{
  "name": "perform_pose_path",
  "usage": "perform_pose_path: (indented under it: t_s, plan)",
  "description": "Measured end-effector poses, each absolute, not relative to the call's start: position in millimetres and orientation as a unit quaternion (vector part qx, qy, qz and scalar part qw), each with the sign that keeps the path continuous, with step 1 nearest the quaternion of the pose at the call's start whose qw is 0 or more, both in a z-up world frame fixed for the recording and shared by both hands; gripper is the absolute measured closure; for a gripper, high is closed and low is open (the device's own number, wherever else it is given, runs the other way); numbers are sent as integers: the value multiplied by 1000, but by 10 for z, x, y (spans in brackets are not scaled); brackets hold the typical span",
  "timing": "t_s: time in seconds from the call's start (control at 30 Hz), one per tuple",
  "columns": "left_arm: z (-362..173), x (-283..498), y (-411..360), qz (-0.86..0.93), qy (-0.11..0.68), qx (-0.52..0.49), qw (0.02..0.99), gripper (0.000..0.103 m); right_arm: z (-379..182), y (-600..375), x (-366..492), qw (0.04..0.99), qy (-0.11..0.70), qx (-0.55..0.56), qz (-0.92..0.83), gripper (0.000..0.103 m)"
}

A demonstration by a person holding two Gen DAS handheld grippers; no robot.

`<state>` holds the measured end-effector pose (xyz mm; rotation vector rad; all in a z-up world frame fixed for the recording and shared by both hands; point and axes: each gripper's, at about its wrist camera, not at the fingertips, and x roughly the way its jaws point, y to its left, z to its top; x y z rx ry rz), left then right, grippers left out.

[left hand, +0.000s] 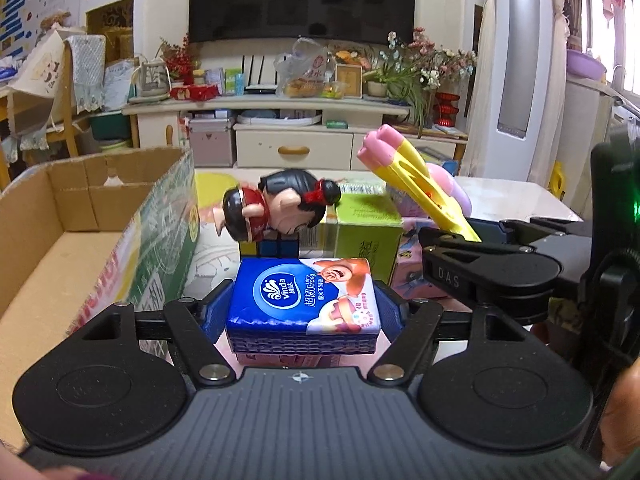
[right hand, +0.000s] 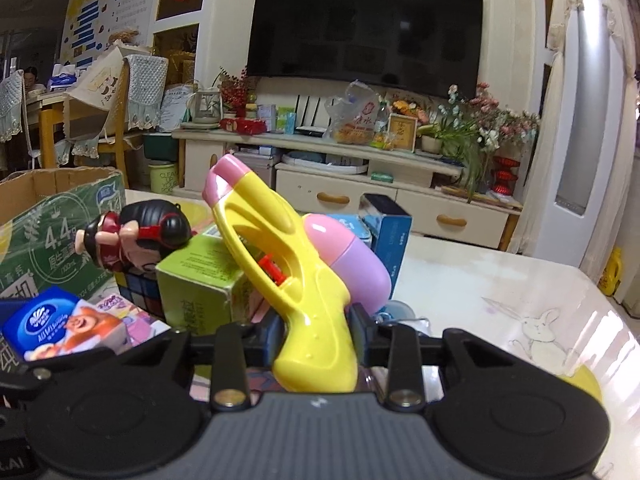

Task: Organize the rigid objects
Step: 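Carry tissue pack and water gun into the cardboard box and open both grippers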

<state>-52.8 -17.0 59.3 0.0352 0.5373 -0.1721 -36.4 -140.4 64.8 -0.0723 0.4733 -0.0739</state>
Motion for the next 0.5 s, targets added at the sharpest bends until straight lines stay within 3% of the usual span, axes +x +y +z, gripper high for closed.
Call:
perform_pose_path:
  t_s: [0.5]
  plan:
    - [1051, -936, 109, -96, 233, 4, 968, 14, 825, -1259, -671, 973, 223, -38, -44, 69]
